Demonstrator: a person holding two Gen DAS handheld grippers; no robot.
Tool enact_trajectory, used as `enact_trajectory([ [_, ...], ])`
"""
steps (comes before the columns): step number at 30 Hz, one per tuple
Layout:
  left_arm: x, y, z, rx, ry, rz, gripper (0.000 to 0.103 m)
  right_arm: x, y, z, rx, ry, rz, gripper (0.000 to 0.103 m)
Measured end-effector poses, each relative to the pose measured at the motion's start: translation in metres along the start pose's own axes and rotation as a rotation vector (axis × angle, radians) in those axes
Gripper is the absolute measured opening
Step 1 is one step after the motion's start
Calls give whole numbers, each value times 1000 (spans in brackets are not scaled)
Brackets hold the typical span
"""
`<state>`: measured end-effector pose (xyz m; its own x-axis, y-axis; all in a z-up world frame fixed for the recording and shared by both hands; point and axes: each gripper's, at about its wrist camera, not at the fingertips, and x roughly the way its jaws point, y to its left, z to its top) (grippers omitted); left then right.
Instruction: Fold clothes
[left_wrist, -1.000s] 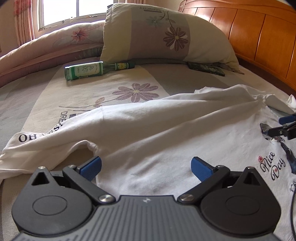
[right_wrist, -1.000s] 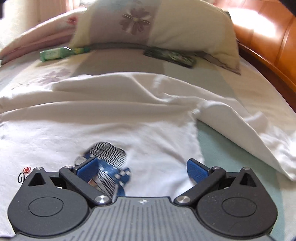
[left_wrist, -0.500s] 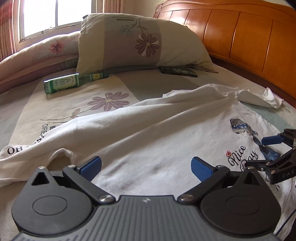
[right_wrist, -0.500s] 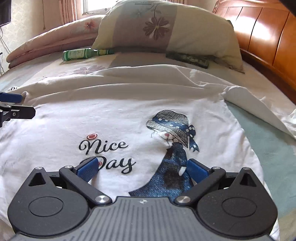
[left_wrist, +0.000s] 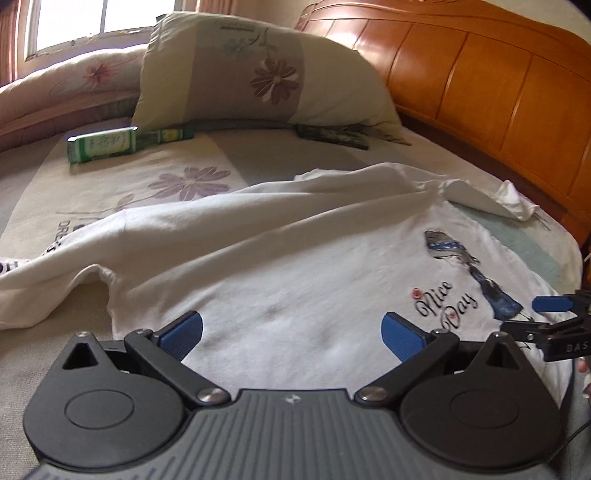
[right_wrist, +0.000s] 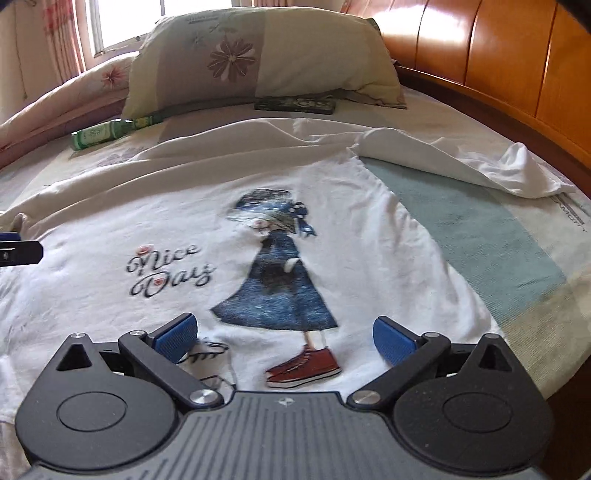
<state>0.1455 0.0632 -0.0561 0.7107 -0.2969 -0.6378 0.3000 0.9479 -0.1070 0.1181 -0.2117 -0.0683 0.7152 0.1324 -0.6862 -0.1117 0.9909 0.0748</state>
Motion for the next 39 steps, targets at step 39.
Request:
enact_trajectory([
  [39,-15,41,-11,-163,13,-63,102,-23,48,-26,-74,-55,-8,103],
])
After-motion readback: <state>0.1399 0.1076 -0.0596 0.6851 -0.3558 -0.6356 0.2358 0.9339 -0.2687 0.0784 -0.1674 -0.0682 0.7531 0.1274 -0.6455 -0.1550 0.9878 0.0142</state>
